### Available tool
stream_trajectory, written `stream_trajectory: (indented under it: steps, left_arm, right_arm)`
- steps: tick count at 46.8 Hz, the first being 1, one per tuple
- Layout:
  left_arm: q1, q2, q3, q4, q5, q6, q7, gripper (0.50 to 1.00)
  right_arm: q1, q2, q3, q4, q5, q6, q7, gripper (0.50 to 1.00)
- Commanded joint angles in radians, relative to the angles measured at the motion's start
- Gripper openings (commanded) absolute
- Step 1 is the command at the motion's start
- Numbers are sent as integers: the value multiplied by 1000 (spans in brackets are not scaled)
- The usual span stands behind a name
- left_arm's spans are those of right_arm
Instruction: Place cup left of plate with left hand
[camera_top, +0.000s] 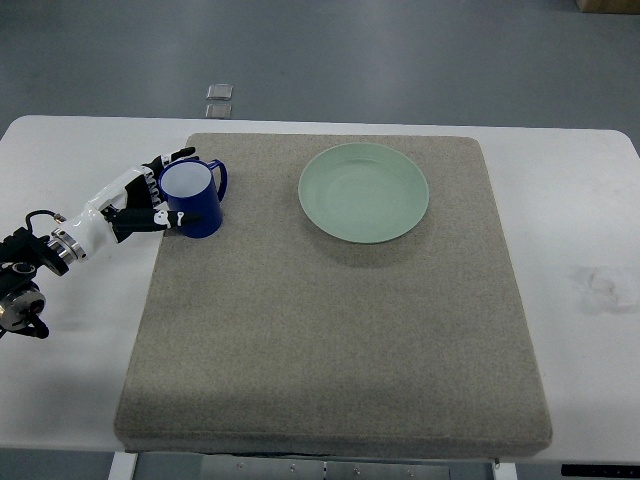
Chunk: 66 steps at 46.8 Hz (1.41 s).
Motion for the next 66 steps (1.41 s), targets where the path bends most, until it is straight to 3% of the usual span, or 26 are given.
stream_trajectory:
  steps: [1, 13, 30, 40, 48, 57, 66]
  left_arm:
    - [0, 2, -1, -1, 0, -3, 0, 994]
    - [0, 33, -4, 0, -25, -14, 0, 996]
    - [-11, 107, -7, 5, -161, -184, 0, 996]
    - [-52, 105, -6, 32, -255, -173, 0, 996]
    - [-142, 93, -1, 117, -302, -112, 0, 996]
    - [-210, 64, 6, 203, -312, -141, 3, 999]
    - [-244, -15, -1, 267, -341, -184, 66, 999]
  right_arm:
    - [0, 0, 0, 0, 0, 0, 0, 932]
    - [0, 0, 0, 0, 0, 0, 0, 932]
    - [0, 0, 0, 0, 0, 0, 0, 932]
    - [0, 0, 0, 0, 0, 0, 0, 932]
    - [0, 0, 0, 0, 0, 0, 0, 932]
    - [0, 0, 0, 0, 0, 0, 0, 932]
    - [0, 0, 0, 0, 0, -2, 0, 932]
